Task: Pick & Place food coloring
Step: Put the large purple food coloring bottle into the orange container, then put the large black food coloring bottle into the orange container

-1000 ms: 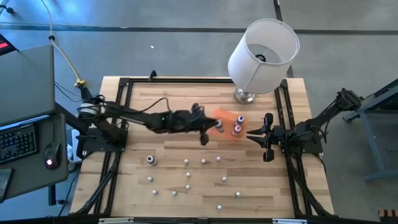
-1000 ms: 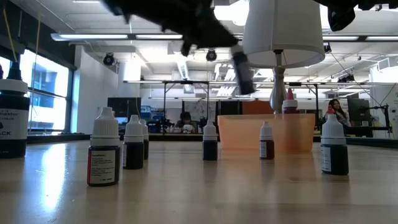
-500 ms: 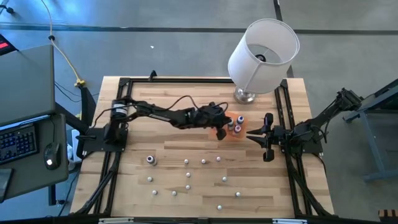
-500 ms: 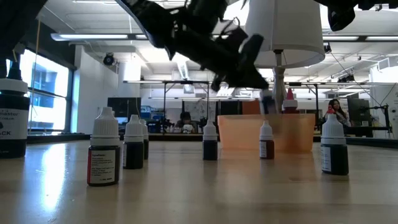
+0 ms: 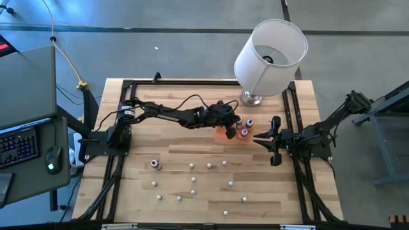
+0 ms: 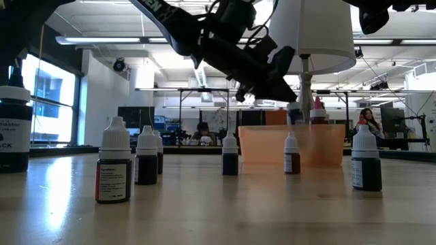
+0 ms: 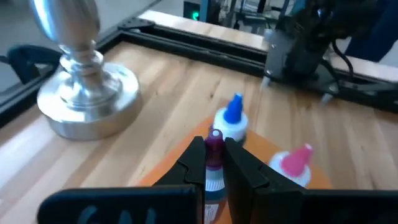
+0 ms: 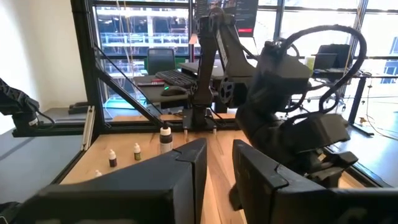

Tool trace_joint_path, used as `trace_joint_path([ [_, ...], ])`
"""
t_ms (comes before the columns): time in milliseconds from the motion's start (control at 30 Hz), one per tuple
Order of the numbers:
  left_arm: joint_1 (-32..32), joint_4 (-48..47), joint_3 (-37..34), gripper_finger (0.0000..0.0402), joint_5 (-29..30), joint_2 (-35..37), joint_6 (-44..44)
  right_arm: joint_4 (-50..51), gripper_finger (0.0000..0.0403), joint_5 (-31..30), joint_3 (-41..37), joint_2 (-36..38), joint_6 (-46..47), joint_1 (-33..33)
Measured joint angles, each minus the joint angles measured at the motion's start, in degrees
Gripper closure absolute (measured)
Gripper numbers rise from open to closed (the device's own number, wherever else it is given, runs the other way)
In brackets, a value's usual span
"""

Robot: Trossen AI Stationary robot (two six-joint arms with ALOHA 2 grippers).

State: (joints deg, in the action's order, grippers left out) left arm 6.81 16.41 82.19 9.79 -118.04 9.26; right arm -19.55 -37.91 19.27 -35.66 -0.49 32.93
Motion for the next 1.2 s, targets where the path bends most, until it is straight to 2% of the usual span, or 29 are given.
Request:
trace_joint_path([
  [533, -0.01, 4.63, 0.19, 0.0378, 1.21, -4.03, -0.01, 0.0, 0.0332, 0.02, 0.0, -0.02, 0.44, -0.02],
  [633, -0.01, 4.91, 0.11, 0.036, 2.61, -3.93, 0.02, -0.02, 0.0332, 0.36, 0.0, 0.0, 0.44, -0.01],
  [900, 0.35, 4.8, 0.04, 0.028, 3.42, -4.04, -0.02, 0.0, 0.0332, 1.11, 0.0, -0.02, 0.44, -0.02],
  [1100, 0.44, 3.67, -0.06, 0.0271, 4.1, -2.92, -1.49, 0.01, 0.0332, 1.14, 0.0, -0.02, 0.44, -0.02],
  [1200, 0.32, 1.23, 0.04, 0.0271, 1.1, 0.86, -2.4, 0.19, 0.0332, 1.35, 0.0, 0.0, 0.46, -0.02],
])
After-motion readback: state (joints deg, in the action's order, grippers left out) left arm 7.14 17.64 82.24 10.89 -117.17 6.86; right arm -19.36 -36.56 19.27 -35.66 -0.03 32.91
